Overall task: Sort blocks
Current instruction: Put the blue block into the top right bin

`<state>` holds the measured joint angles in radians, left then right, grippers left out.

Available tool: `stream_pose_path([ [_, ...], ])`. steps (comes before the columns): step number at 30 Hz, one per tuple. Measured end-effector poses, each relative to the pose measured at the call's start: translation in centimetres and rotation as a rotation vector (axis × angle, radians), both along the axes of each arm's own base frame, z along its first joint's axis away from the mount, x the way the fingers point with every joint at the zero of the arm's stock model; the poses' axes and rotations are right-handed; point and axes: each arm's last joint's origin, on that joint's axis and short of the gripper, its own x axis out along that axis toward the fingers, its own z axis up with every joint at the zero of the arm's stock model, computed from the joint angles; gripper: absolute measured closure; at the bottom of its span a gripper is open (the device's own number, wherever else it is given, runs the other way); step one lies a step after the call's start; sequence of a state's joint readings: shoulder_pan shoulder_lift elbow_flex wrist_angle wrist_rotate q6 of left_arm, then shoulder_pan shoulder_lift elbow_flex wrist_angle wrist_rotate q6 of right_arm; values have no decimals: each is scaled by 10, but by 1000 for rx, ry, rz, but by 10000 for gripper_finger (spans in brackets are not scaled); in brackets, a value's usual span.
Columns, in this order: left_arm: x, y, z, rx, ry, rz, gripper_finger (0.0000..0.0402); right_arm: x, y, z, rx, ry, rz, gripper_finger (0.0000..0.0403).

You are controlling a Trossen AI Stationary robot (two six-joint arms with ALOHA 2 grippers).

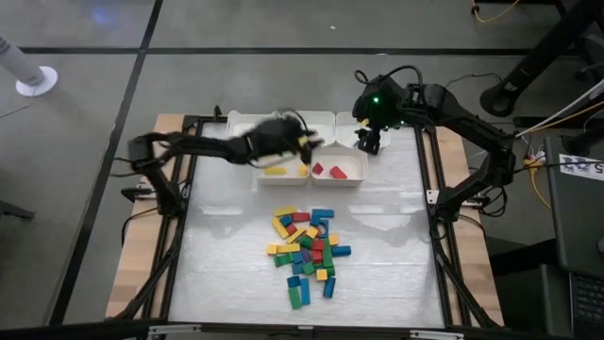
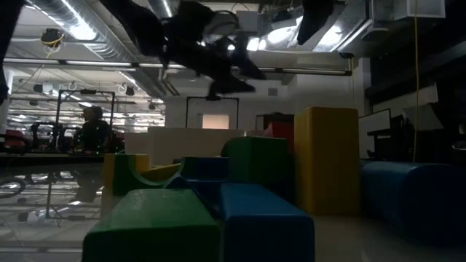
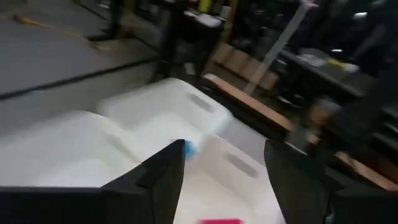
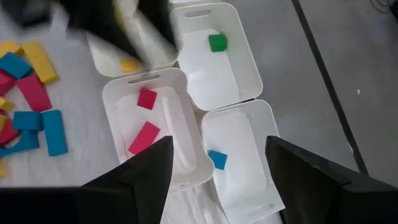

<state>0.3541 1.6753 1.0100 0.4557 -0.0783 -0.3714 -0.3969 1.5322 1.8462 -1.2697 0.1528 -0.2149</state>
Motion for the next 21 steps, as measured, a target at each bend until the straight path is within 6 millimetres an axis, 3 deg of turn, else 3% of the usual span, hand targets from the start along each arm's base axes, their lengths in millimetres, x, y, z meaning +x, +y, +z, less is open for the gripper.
stream_pose_path([
  [6, -68, 30, 56, 127, 121, 120, 203, -11, -23, 0, 8, -11, -87, 146],
  [9, -99, 38, 72, 156, 168, 183, 203, -17, -34, 1, 28, -37, -166, 146],
  [15, -139, 46, 83, 117, 249, 272, 203, -24, -43, -2, 171, -84, -269, 146],
  [21, -157, 54, 79, 86, 335, 323, 203, -20, -40, -11, 272, -99, -285, 146],
])
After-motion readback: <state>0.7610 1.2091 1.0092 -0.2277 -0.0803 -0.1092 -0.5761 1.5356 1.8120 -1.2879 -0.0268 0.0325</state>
